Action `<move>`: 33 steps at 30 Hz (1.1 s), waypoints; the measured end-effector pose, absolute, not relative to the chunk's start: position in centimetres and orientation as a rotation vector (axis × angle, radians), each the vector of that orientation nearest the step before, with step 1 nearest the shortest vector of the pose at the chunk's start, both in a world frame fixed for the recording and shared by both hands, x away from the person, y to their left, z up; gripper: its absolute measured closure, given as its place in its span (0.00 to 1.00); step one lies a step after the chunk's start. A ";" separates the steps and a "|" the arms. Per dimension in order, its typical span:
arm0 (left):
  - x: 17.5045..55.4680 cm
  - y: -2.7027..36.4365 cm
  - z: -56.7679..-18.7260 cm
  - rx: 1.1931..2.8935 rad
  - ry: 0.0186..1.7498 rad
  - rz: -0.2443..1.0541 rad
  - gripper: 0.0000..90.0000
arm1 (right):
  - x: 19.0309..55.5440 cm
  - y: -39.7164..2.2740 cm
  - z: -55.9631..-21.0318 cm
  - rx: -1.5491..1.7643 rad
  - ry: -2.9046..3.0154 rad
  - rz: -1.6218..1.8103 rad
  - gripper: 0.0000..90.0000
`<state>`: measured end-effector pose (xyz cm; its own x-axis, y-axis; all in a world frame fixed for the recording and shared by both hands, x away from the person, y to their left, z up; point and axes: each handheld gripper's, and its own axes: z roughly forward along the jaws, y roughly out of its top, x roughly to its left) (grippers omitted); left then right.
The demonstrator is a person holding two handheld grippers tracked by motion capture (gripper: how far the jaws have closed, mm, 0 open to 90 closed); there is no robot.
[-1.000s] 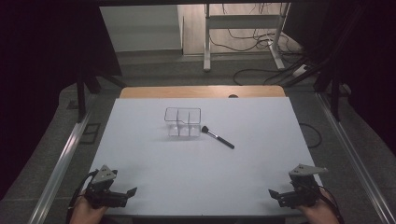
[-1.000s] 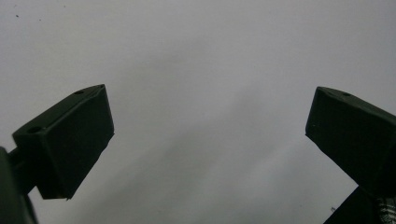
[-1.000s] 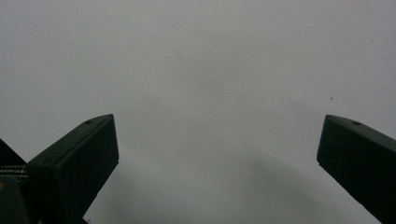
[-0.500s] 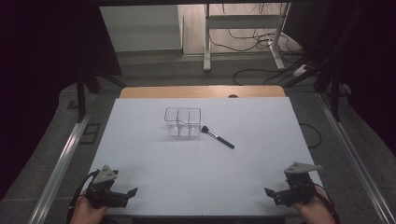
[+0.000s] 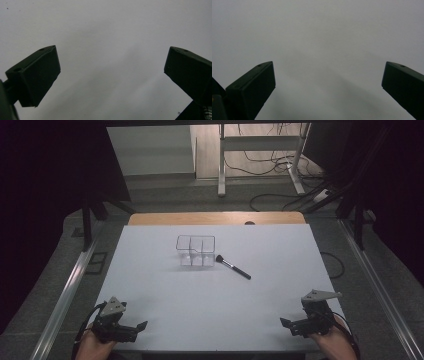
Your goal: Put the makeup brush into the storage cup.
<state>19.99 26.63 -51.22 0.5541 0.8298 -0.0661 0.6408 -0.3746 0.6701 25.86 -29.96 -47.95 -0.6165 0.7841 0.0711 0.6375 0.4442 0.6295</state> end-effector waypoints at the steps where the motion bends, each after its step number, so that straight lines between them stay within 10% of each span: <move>1: 20.0 26.7 -51.2 2.130 1.177 0.371 0.01 | 26.0 -29.9 -47.9 1.228 2.468 0.924 0.00; 33: 20.0 26.6 -51.2 2.137 1.167 0.383 0.00 | 28.0 -28.4 -47.2 1.181 2.501 0.891 0.00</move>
<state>20.04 26.61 -51.23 0.5579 0.8280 -0.0571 0.6334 -0.3803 0.6739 27.99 -28.36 -47.16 -0.6466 0.7616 0.0444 0.6180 0.4888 0.6158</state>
